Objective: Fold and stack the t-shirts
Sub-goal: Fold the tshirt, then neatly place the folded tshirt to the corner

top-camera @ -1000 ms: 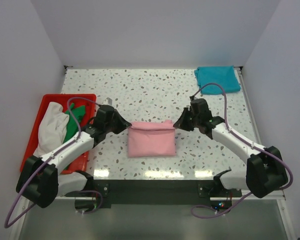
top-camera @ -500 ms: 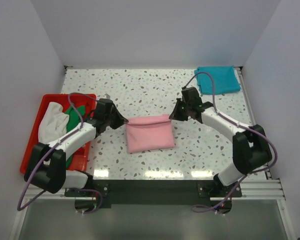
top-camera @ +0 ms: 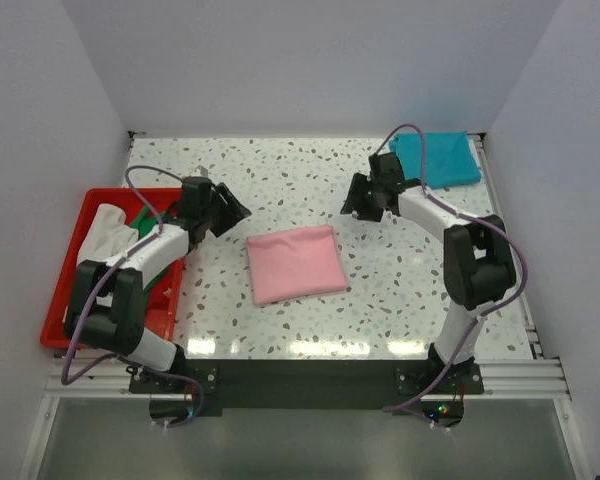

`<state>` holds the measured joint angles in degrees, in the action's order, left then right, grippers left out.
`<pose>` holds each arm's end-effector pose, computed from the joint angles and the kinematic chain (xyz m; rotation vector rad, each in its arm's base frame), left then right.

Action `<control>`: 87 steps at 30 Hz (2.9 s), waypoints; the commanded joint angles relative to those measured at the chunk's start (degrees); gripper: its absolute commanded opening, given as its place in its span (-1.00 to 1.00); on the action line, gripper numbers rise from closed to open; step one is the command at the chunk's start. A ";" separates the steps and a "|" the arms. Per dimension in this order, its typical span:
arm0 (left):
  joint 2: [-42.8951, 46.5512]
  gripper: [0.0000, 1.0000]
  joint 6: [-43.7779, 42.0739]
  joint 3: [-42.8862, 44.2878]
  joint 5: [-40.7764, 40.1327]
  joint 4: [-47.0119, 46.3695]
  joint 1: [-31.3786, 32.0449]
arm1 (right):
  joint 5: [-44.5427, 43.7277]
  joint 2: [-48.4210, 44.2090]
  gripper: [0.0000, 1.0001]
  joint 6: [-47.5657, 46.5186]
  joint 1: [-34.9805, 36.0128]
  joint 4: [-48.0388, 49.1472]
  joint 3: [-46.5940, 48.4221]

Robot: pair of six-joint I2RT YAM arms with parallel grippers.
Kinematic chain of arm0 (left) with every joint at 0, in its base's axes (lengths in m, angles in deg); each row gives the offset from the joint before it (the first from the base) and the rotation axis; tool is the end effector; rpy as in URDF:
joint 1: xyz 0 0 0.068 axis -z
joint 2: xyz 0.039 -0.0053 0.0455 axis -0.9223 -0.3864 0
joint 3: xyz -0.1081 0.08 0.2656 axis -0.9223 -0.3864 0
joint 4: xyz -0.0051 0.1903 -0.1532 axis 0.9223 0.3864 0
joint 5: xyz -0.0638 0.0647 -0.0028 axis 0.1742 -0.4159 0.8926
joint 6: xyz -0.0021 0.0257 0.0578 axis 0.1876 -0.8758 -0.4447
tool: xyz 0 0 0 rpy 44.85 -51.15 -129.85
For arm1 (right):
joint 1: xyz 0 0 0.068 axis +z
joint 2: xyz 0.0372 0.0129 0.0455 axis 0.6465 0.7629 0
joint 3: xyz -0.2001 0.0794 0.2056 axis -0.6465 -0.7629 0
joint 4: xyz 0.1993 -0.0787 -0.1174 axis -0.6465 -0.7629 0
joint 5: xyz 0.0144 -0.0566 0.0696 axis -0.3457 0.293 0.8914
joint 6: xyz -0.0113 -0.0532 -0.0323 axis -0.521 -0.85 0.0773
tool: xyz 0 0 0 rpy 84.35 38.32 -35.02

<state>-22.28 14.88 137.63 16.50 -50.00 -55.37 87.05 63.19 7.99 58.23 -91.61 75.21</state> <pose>0.3117 -0.0716 0.2273 -0.7018 2.2810 -0.6726 0.3869 0.1316 0.2186 0.2816 2.5408 0.5096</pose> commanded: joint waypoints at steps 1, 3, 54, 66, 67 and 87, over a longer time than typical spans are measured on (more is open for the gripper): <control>7.01 0.19 -3.20 0.54 -3.89 3.28 0.92 | -2.12 -10.22 0.11 -2.26 1.11 -0.78 -1.47; 9.05 0.05 -3.81 -1.12 -6.71 5.92 4.43 | -2.22 -13.49 -0.07 -1.29 2.69 1.32 -6.10; -12.83 -0.83 0.41 0.71 7.52 -13.58 -1.97 | 33.73 14.63 -0.65 7.15 -2.49 19.61 3.97; 1.31 -0.17 -6.18 4.94 -4.16 2.33 0.57 | 25.78 1.45 0.02 2.69 -7.67 9.74 5.38; 2.80 -0.17 -7.41 4.85 -5.82 3.12 3.36 | 23.73 -0.56 0.08 0.84 -7.67 7.07 5.46; -9.39 -0.38 -8.65 7.31 -6.37 4.09 26.94 | 10.01 -2.25 0.49 -7.71 3.22 6.96 -9.74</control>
<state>-30.30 7.84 141.87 11.06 -45.63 -28.92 101.35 59.85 1.74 58.93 -86.19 65.64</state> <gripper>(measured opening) 0.310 0.749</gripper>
